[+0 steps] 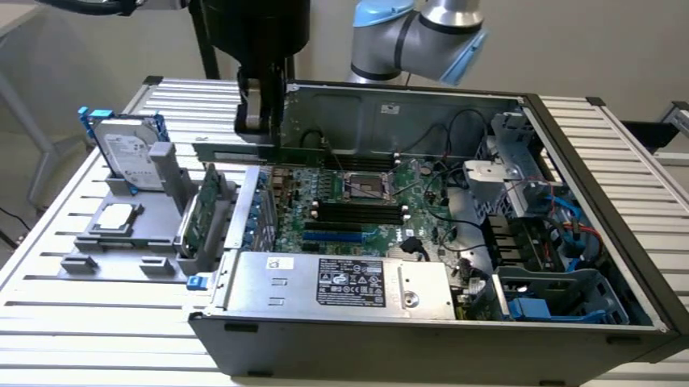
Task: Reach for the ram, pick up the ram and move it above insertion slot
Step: 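Pick up the ram and move it above insertion slot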
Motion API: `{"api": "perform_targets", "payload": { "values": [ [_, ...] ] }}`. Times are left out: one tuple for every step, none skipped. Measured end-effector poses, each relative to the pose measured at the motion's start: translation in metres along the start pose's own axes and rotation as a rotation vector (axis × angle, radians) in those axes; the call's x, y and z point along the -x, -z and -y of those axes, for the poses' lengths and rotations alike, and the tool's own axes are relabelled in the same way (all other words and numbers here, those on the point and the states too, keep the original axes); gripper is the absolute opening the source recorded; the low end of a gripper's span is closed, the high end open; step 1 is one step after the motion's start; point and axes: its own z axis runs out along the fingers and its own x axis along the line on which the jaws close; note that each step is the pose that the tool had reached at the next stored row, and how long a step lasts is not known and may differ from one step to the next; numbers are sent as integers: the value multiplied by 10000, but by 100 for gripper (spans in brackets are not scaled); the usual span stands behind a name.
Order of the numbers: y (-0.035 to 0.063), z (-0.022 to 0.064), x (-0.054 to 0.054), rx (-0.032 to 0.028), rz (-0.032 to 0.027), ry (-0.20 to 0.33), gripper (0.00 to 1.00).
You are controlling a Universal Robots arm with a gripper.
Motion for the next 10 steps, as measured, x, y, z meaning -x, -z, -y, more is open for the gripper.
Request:
{"api": "perform_targets", "payload": {
  "values": [
    [-2,45,0,0,0,-1,13],
    [-4,89,2,1,0,0,13],
    [-8,136,5,0,0,0,13],
    [-12,184,11,0,0,0,13],
    [-17,229,19,1,0,-1,13],
    [-21,274,30,0,0,0,13],
    [-25,321,43,0,-1,1,13],
    [-30,367,57,1,-2,1,13],
    [-34,411,72,0,-3,0,13],
    [-37,455,88,0,-4,-1,13]
  ]
}}
